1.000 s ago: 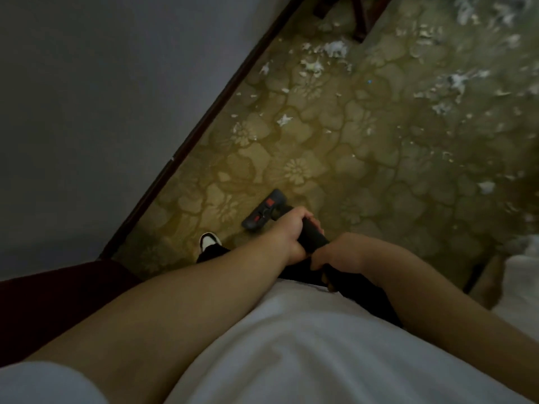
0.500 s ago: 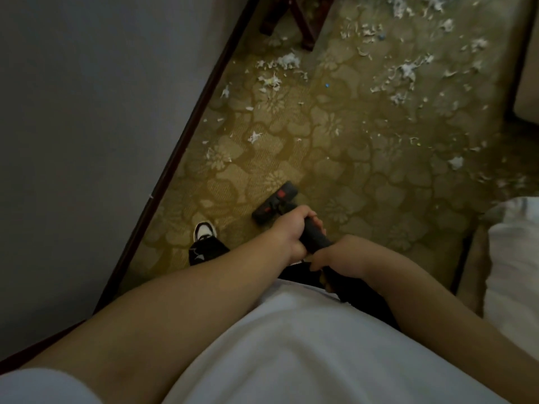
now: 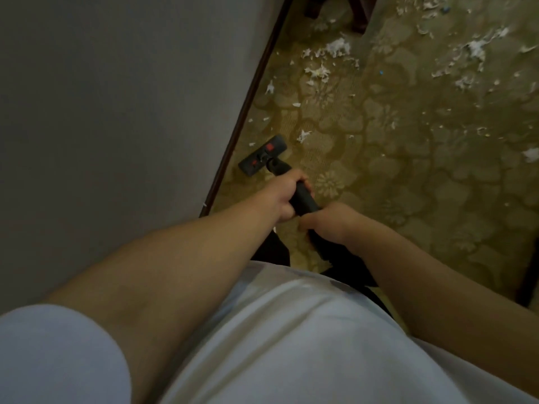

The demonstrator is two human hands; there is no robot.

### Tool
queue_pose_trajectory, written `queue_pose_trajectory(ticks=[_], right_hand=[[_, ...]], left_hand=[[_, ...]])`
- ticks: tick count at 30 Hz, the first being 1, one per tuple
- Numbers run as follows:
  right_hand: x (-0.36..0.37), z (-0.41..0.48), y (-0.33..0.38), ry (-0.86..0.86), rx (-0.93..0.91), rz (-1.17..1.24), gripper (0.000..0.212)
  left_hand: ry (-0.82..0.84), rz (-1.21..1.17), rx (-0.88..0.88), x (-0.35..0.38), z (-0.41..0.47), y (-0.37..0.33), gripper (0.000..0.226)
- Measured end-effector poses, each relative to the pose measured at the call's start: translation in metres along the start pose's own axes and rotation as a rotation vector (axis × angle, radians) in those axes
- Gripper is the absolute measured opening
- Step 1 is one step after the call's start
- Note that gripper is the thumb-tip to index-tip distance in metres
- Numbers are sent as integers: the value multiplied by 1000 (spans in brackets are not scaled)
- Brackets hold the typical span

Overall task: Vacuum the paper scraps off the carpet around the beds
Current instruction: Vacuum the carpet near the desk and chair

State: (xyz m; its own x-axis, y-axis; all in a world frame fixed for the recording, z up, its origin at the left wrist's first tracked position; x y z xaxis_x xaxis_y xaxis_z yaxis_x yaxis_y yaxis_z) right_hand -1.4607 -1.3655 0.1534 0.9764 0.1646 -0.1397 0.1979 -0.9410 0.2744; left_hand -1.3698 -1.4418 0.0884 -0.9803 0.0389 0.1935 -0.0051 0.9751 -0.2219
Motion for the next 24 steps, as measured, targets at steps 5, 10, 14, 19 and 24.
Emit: queue_pose_trajectory(ticks=[5, 10, 14, 19, 24], right_hand=[[19, 18, 38, -1, -37, 16, 23], [14, 28, 53, 17, -61, 56, 22], [-13, 32, 46, 8, -62, 99, 28], [-75, 29, 19, -8, -72, 111, 22], [-153, 22, -29, 0, -51, 144, 33]], left_hand=[[5, 26, -8, -26, 6, -39, 25], [1, 35, -7, -23, 12, -60, 24], [19, 74, 3, 9, 15, -63, 25], [26, 86, -20, 76, 22, -49, 27], [18, 125, -55, 167, 26, -18, 27]])
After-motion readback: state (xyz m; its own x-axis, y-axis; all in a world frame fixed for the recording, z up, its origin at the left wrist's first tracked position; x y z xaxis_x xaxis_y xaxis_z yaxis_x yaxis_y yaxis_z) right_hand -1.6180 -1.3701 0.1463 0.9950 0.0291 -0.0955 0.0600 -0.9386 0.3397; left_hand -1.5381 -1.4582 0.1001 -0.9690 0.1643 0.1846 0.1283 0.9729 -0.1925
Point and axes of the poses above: each hand's wrist, its own z-axis towards the middle knuckle, its own x-axis out of the palm, y = z × x, the point moved 5 cm from there along z, towards the middle knuckle, and after that the axes turned 2 degrees about z, right-handed, at the moved point
